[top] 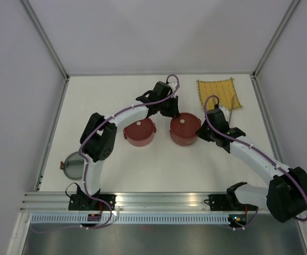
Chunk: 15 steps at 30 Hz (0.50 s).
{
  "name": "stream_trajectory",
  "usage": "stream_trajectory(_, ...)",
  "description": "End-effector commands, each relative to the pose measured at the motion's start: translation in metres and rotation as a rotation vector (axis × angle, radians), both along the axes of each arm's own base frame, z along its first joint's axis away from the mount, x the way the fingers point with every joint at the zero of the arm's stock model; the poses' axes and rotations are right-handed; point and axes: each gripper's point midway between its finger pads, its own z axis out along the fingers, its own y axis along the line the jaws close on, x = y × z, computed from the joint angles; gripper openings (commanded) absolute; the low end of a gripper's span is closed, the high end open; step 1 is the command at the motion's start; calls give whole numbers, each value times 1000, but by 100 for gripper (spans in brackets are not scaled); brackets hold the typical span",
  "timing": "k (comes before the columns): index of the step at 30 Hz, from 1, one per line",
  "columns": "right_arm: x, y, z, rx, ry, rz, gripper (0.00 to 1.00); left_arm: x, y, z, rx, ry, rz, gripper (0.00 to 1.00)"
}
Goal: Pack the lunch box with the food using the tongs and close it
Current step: Adjust the packing box at the center of the board.
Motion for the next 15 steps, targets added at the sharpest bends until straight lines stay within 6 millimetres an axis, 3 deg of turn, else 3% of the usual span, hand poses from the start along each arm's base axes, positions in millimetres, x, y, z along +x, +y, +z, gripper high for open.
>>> stream_trajectory(1, -37, 17, -2, 56, 106, 44, 18, 3, -17, 5, -18, -41, -102, 24)
stream_trajectory(2, -36, 11, 1, 27, 97, 32, 20, 4, -18, 9, -22, -52, -105, 25)
stream_trajectory(3, -34, 7, 2, -4, 93, 29, 31, 5, -20, 13, -21, -70, -118, 25)
stream_trajectory(5, -25, -1, 15, -79, 74, 40, 42, 13, -18, 26, -22, -104, -103, 26)
stream_trajectory(6, -21, -1, 14, -107, 89, 56, 54, 14, -16, 40, -31, -126, -100, 27)
stream_trajectory(7, -11, 1, 31, -112, 66, 68, 59, 19, -12, 51, -40, -142, -86, 29)
stream_trajectory(8, -4, 2, 37, -140, 55, 113, 63, 21, -7, 59, -42, -152, -68, 34)
stream_trajectory(9, 2, 6, 36, -140, 72, 140, 70, 22, -2, 81, -71, -173, -34, 37)
stream_trajectory(10, 17, 7, 56, -126, 34, 145, 73, 28, 7, 89, -80, -178, -8, 43)
stream_trajectory(12, 33, 8, 69, -128, 2, 173, 76, 26, 13, 106, -120, -171, 5, 47)
stream_trajectory(13, 45, 6, 89, -124, -49, 170, 79, 23, 17, 120, -146, -179, -2, 50)
stream_trajectory(15, 59, 3, 104, -160, -88, 191, 84, 18, 24, 127, -144, -170, 19, 51)
